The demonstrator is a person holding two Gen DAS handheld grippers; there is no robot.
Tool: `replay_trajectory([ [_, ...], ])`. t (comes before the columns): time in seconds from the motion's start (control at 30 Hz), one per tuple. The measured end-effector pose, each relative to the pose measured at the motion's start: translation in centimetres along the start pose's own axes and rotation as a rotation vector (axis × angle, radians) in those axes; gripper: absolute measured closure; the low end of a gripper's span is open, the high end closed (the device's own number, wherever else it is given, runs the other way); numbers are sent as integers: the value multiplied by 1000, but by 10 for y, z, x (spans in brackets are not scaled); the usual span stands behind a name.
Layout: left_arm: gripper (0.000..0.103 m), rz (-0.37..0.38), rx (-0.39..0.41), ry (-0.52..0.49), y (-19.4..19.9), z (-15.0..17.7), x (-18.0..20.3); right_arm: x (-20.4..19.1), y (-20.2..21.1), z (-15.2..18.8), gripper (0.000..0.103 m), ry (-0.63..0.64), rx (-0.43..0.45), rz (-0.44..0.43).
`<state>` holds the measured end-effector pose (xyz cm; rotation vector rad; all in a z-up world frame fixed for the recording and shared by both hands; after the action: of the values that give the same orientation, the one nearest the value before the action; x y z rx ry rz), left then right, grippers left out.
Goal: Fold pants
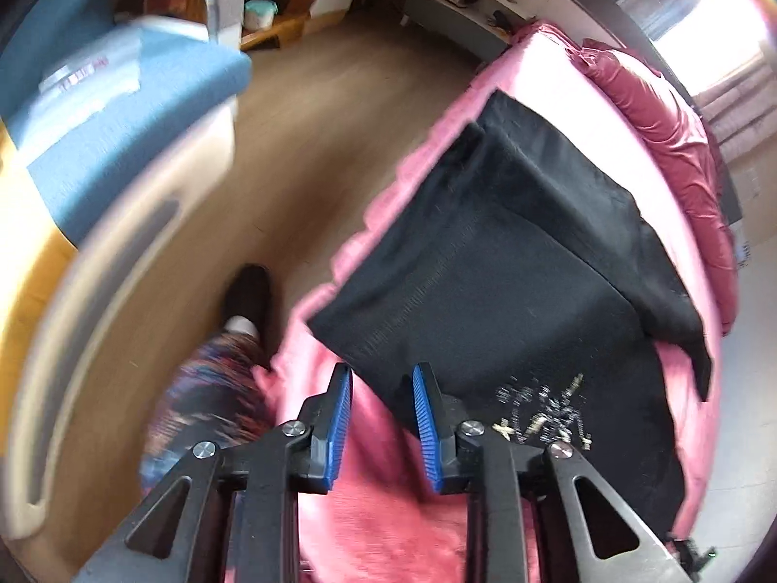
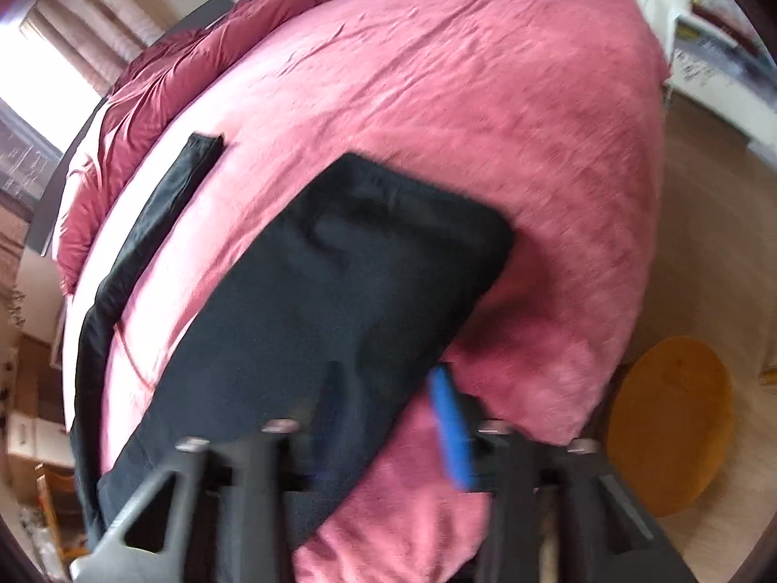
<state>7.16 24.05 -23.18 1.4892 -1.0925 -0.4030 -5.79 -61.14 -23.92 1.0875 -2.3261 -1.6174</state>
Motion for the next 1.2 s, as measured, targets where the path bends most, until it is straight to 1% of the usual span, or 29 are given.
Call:
replay_trajectory([
  [0.07,77,-34,49,-19,17,-12,-3,-5,18,-7,48,41,56,36],
  [0.13,77,-11,103,-15,33,-26,-6,-20,33,-12,48,104,96,49],
  [0.2,77,28,134,-19,41,-41,-4,-44,39,-9,48,162,103,17],
  [0.23,77,53,146,-24,43,-53,4,-67,38,-5,47,212,91,-19],
  [0.3,77,89,149,-29,39,-63,12,-109,31,10,46,295,49,-85],
  [0.33,77,116,140,-29,32,-74,23,-130,27,20,46,344,27,-116],
  [0.4,77,142,123,-25,21,-80,34,-168,18,41,45,431,-12,-160],
  [0.43,77,165,100,-19,10,-91,46,-194,10,58,45,488,-47,-190],
  [0.5,77,196,71,-6,-2,-97,62,-223,-1,79,45,545,-95,-222],
  [0.53,77,213,47,1,-13,-109,75,-237,-7,91,45,575,-121,-239],
  [0.6,77,207,27,27,-29,-125,94,-263,-14,113,45,636,-152,-265],
  [0.63,77,212,18,30,-35,-130,99,-267,-16,120,45,648,-162,-272],
  [0.67,76,213,2,41,-47,-144,109,-276,-19,130,45,668,-180,-289],
  [0.7,72,205,1,50,-53,-148,112,-281,-20,135,45,683,-189,-300],
  [0.73,70,199,-5,60,-64,-161,120,-286,-22,142,43,700,-195,-309],
  [0.8,68,210,-36,70,-85,-180,132,-294,-27,151,41,723,-222,-322],
  [0.83,66,201,-32,96,-92,-190,134,-298,-29,156,41,740,-232,-323],
  [0.9,53,191,-26,124,-107,-204,138,-301,-34,161,40,759,-238,-305],
  [1.03,52,182,-70,182,-144,-228,144,-315,-46,169,38,761,-260,-287],
  [1.07,52,172,-90,186,-156,-232,147,-315,-49,169,38,761,-261,-276],
  [1.13,52,132,-95,185,-166,-234,144,-317,-52,169,38,754,-271,-268],
  [1.2,52,112,-103,176,-178,-239,147,-319,-55,171,38,753,-271,-258],
])
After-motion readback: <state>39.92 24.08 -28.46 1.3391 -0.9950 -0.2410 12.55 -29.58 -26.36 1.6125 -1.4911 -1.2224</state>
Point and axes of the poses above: each gripper's, at about its wrist camera, not at the fingertips, and y roughly against the way its jaws point, x to its right, z to its underside, the point moved 6 cm from there along -y, roughly the way its jaws point, and after that the axes turned 3 degrees about y, right-handed, at the moved point
